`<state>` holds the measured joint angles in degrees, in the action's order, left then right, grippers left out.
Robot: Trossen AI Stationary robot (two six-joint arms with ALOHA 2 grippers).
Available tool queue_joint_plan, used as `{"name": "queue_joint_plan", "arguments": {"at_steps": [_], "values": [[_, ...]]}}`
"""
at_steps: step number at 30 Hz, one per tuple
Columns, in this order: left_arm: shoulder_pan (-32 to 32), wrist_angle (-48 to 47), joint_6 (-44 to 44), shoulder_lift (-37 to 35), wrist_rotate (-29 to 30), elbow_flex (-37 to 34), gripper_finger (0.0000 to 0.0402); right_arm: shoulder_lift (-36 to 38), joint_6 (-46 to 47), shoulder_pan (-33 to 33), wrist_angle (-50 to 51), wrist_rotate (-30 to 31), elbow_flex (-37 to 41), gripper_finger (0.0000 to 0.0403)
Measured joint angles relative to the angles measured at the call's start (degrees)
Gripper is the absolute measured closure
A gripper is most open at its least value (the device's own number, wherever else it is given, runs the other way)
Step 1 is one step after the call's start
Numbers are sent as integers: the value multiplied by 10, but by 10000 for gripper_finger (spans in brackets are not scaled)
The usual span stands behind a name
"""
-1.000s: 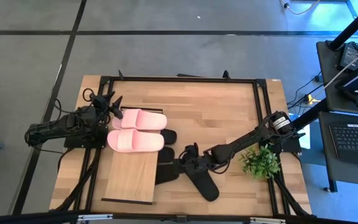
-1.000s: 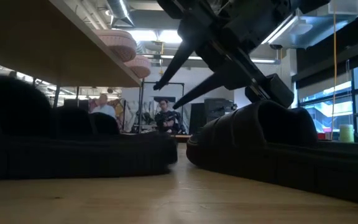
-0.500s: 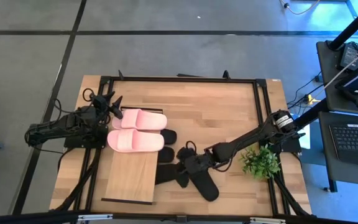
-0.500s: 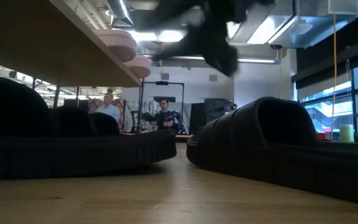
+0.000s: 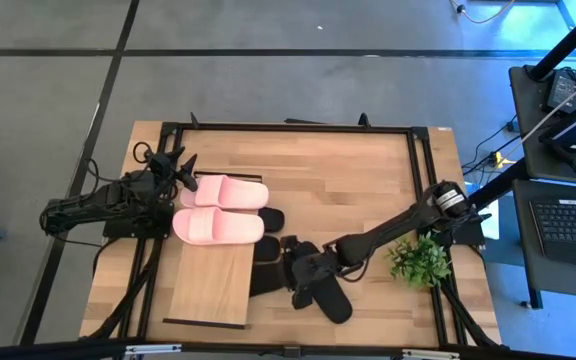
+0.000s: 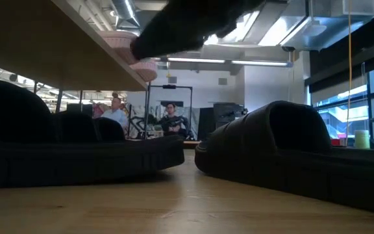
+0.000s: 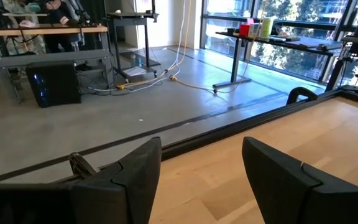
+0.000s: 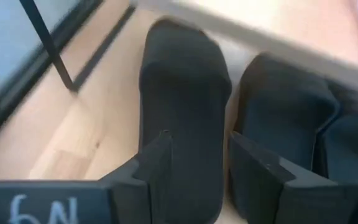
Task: Pick and place slides into the shelf
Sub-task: Put the black slipper under the shelf
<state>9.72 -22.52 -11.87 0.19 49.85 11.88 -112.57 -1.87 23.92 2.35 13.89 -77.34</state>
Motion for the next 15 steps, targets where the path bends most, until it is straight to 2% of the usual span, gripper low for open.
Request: {"name": "queue_joint_plan", "arguments": {"at_steps": [12,15], "values": [[0,0,0,0,0,0,185,-45,44,18,-19,-34,-2,249],[0,0,0,0,0,0,185,-67,52,26,13,-31,-39,249]]}}
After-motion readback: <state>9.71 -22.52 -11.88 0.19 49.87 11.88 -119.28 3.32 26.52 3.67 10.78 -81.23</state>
